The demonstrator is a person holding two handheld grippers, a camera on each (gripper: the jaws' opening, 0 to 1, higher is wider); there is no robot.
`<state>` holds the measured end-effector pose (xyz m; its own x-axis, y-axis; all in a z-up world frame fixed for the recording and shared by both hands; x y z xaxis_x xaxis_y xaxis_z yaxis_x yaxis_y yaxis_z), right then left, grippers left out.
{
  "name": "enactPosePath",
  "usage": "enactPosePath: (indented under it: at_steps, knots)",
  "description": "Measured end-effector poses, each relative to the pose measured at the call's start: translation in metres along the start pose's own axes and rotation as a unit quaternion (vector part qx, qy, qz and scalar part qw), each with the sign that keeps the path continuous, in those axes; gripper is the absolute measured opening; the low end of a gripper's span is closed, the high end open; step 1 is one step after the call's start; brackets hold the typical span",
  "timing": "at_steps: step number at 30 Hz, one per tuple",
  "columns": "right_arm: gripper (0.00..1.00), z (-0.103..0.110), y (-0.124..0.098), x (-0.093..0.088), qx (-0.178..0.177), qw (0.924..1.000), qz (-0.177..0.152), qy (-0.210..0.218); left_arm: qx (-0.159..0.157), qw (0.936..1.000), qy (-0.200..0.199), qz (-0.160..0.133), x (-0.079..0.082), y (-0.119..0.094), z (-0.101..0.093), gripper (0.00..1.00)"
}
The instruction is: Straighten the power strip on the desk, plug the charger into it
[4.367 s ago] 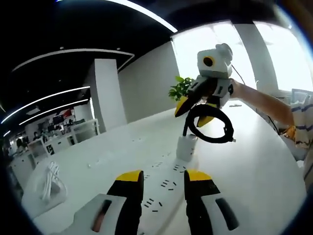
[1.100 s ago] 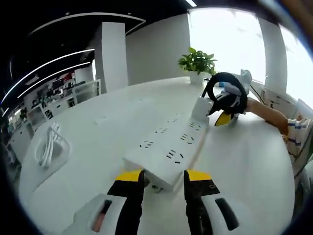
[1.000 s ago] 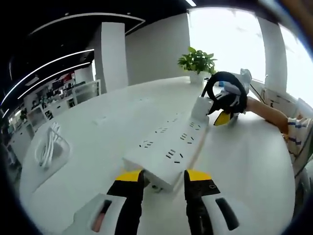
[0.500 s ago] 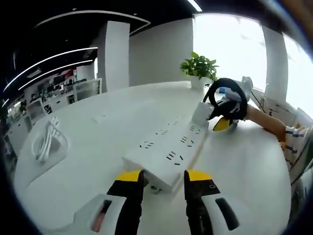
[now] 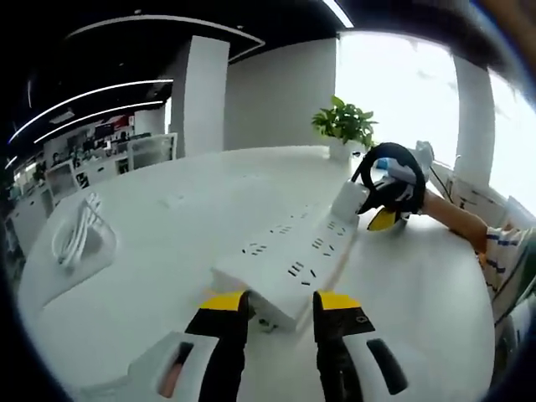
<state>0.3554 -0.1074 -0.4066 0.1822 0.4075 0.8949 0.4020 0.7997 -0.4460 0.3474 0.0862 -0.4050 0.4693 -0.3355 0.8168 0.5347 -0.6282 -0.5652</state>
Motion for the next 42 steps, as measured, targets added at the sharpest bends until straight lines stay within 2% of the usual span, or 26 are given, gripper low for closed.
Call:
enactPosePath:
  at_steps: [5,16,26,42]
  knots:
    - [0.24,0.002,-0.001,0.000,0.009,1.0000,0.001,-0.003,0.009,0.9999,0.010,0.002,0.001,0.001,0.002,0.32]
    - [0.24,0.009,-0.001,0.000,0.018,0.9998,0.007,-0.005,0.022,0.9997,0.001,-0.006,0.004,0.002,0.007,0.31]
    - [0.23,0.010,0.000,0.000,0.009,0.9998,0.019,-0.006,0.034,0.9992,-0.008,-0.018,0.003,0.004,0.009,0.32]
    - [0.22,0.007,0.002,0.001,0.000,0.9998,0.020,0.006,0.041,0.9967,-0.054,-0.045,0.008,0.004,0.014,0.32]
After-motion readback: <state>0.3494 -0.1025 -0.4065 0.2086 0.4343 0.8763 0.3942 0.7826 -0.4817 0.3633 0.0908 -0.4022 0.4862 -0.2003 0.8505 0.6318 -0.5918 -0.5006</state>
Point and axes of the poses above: the point that each gripper's makers call its tool centre point, and the gripper's own axes: y roughly forward along the fingers, z roughly to its left, x roughly out of its top, the point moved 1 cm from there along -y, roughly backward along the fingers, and after that the axes turned 6 degrees about z, right-handed, at the moved point
